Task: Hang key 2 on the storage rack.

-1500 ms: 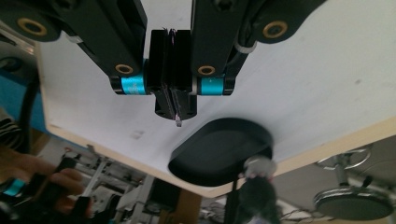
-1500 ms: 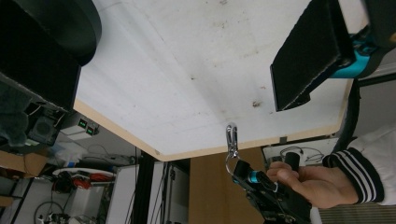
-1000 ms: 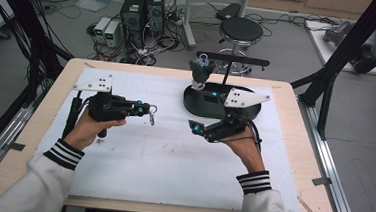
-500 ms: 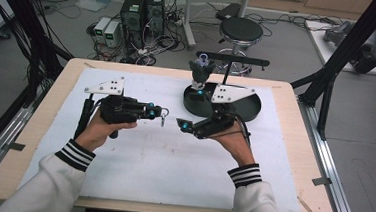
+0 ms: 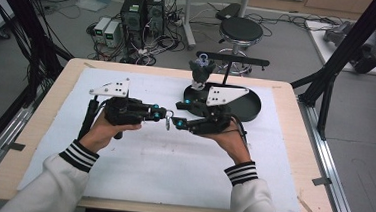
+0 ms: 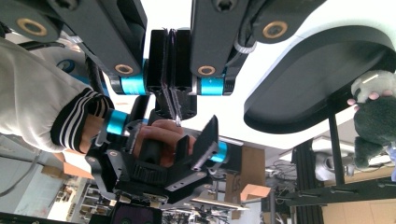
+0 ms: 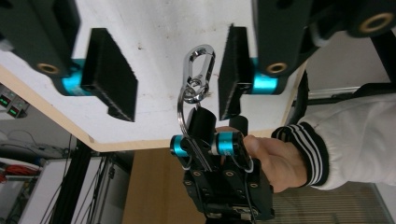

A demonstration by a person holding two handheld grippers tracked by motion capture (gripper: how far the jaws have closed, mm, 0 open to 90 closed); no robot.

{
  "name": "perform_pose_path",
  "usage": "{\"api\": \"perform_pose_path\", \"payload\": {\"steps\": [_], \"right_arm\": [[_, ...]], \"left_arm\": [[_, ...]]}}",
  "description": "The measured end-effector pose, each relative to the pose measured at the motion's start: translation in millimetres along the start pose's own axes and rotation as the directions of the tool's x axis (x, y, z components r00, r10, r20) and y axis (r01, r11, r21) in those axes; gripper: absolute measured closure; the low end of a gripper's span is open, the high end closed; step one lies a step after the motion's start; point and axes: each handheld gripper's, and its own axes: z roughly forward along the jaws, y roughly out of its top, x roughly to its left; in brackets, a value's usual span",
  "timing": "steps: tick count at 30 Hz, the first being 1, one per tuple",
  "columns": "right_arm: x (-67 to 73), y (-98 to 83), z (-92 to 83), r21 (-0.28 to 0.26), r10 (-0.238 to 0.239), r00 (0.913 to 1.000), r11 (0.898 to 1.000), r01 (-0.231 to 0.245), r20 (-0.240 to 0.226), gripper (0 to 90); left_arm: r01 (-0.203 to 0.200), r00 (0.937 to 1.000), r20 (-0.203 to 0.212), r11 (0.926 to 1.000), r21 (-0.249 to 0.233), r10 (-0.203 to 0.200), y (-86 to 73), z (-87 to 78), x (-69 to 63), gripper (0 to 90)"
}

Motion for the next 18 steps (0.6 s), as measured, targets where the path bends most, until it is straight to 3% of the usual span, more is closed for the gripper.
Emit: {"api": "perform_pose_path", "payload": {"steps": [9, 18], "right_arm": [[0.5, -0.7, 3.5, 0.010, -0.002, 0.9994, 1.000, 0.002, -0.035, 63.6], [1.7, -0.2, 3.7, 0.000, -0.018, 0.9990, 1.000, 0.018, -0.042, 77.4]], "left_arm": [[-0.004, 1.0000, 0.000, 1.0000, 0.004, 0.004, 0.2, 1.7, -1.7, 88.0], [-0.006, 1.0000, -0.001, 1.0000, 0.006, 0.006, 0.8, -0.4, -2.0, 88.0]]}}
